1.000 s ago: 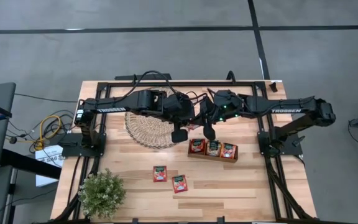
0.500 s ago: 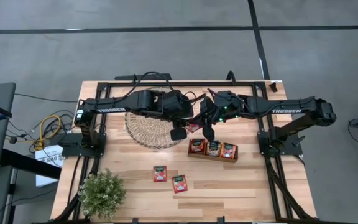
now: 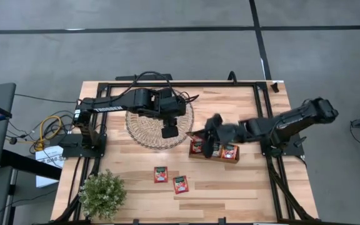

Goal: Pick & Place Tea
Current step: Put the red tea bag into the left section of the wooden organizer

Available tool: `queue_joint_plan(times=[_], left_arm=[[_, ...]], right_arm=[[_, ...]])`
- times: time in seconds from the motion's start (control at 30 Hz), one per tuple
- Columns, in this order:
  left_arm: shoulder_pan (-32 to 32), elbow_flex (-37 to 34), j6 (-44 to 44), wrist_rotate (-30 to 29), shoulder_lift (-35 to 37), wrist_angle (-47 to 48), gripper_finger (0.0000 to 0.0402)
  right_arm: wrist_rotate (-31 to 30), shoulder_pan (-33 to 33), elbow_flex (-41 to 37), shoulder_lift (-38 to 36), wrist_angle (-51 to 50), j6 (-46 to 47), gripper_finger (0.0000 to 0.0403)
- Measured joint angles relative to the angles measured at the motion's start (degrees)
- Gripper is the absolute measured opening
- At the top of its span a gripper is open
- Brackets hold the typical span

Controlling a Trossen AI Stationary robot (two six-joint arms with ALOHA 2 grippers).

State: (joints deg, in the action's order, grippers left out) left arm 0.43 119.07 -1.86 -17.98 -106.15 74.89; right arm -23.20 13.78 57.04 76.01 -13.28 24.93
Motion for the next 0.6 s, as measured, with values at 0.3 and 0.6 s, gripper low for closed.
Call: queue_joint_plan(times=[0.3,0.6], left_arm=[[-0.04,0.00,-0.06,5.10,0.00,-0.44,0.0150],[-0.13,0.00,0.43,8.50,0.00,-0.42,0.0150]], right_arm=[[-17.70,10.42,-13.22,1.52,18.32,13.39,0.0000],[-28.78,13.53,-18.04,11.66,30.00,22.45,0.0000]])
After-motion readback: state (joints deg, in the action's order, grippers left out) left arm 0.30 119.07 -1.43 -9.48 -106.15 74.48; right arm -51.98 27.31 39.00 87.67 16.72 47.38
